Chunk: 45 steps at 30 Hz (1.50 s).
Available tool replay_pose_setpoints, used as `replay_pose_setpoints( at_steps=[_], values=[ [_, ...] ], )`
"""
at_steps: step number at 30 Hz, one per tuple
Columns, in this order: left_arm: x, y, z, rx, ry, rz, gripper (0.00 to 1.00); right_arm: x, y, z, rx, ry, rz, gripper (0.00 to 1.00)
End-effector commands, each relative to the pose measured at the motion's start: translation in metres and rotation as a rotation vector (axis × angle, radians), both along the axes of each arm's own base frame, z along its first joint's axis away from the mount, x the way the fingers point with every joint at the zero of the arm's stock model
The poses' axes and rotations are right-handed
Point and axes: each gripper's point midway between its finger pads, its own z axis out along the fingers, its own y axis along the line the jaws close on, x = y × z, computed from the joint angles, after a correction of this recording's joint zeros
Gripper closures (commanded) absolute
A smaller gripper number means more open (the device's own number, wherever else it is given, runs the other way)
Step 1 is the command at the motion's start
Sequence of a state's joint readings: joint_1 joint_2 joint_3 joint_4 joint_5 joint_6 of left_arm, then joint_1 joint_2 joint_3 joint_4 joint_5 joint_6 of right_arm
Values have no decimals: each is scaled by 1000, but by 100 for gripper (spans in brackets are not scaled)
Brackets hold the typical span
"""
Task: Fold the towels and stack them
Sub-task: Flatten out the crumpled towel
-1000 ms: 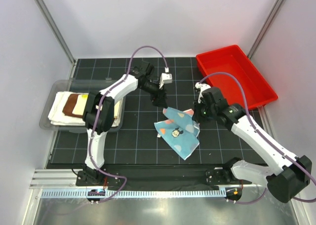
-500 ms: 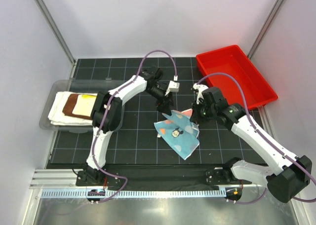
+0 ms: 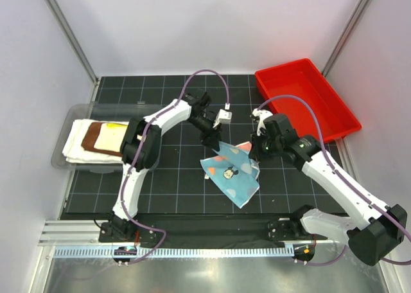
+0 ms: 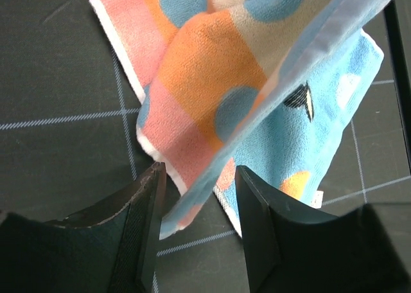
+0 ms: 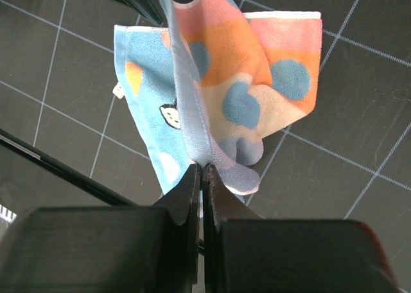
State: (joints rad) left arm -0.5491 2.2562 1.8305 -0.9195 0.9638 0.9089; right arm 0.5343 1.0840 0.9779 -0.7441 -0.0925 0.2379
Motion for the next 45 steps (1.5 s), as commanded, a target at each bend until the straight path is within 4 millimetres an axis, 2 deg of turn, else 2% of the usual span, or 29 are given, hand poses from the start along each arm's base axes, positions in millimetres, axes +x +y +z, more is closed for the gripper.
replay_pose_setpoints(
  at_steps=[1, 5, 8, 11, 13, 14, 15, 18, 20, 22, 23, 24, 25, 26, 27, 29, 30, 31, 33, 34, 35, 36, 37, 38, 39, 40, 41, 42, 45],
  values=[
    [5, 7, 5, -9, -12, -1, 50, 0, -7, 7, -9, -39, -11, 99],
    [5, 8, 5, -4, -5, -1, 55, -2, -6, 4, -3, -33, -11, 99],
    [7, 12, 5, 8, 4, 9, 69, -1, -5, 3, -4, -30, -12, 99],
    [11, 22, 4, 11, 28, 25, 73, -1, -7, 1, -7, -29, -16, 99],
    [9, 20, 9, -11, 29, 10, 84, -2, -7, -2, -8, -25, -17, 99],
    [6, 21, 11, -14, 38, 5, 95, -1, -6, -3, -7, -24, -19, 99],
    [3, 20, 15, -30, 44, -5, 100, -2, -5, -4, -5, -23, -16, 99],
    [2, 22, 24, -15, 48, 22, 100, 4, -4, -1, 5, -33, -37, 99],
    [11, 24, 42, 45, 54, 121, 100, 13, -4, 10, 7, -60, -68, 99],
    [20, 31, 51, 106, 19, 212, 100, 30, -10, 28, -18, -120, -121, 99],
    [28, 32, 85, 69, -94, 250, 100, 35, -11, 36, -27, -147, -122, 99],
    [30, 33, 96, 92, -130, 314, 100, 43, -9, 56, -11, -196, -128, 99],
    [34, 44, 99, 144, -203, 380, 100, 50, -11, 66, -21, -232, -144, 99],
    [40, 46, 142, 76, -331, 433, 100, 56, -11, 78, -21, -269, -144, 99],
    [40, 49, 164, 53, -363, 502, 100, 63, -11, 104, 1, -330, -157, 99],
    [45, 56, 210, 3, -454, 603, 100, 72, -8, 128, 10, -381, -154, 99],
    [35, 62, 245, -48, -498, 637, 100, 74, -4, 156, 37, -441, -128, 99],
    [26, 60, 260, -64, -506, 664, 100, 73, 0, 170, 58, -471, -98, 99],
    [6, 72, 303, -92, -582, 740, 100, 55, 16, 210, 143, -584, 60, 99],
    [-17, 64, 311, -98, -587, 708, 100, 45, 20, 221, 172, -624, 114, 99],
    [-26, 68, 320, -92, -616, 735, 100, 20, 23, 250, 259, -716, 189, 99],
    [-43, 73, 334, -118, -633, 742, 100, 10, 23, 252, 279, -738, 220, 99],
    [-70, 61, 337, -132, -612, 704, 100, -1, 23, 260, 304, -766, 250, 99],
    [-81, 61, 341, -140, -609, 713, 100, -15, 21, 265, 327, -781, 278, 99],
    [-89, 65, 347, -142, -620, 749, 100, -42, 22, 274, 377, -803, 365, 99],
    [-101, 68, 353, -151, -604, 764, 100, -55, 21, 277, 399, -809, 393, 99],
    [-119, 61, 355, -173, -553, 760, 100, -63, 18, 281, 412, -814, 399, 99],
    [-127, 60, 356, -176, -523, 766, 100, -78, 11, 291, 436, -851, 403, 99],
    [-147, 57, 354, -131, -475, 777, 100, -94, -2, 304, 450, -911, 387, 99]
  ],
)
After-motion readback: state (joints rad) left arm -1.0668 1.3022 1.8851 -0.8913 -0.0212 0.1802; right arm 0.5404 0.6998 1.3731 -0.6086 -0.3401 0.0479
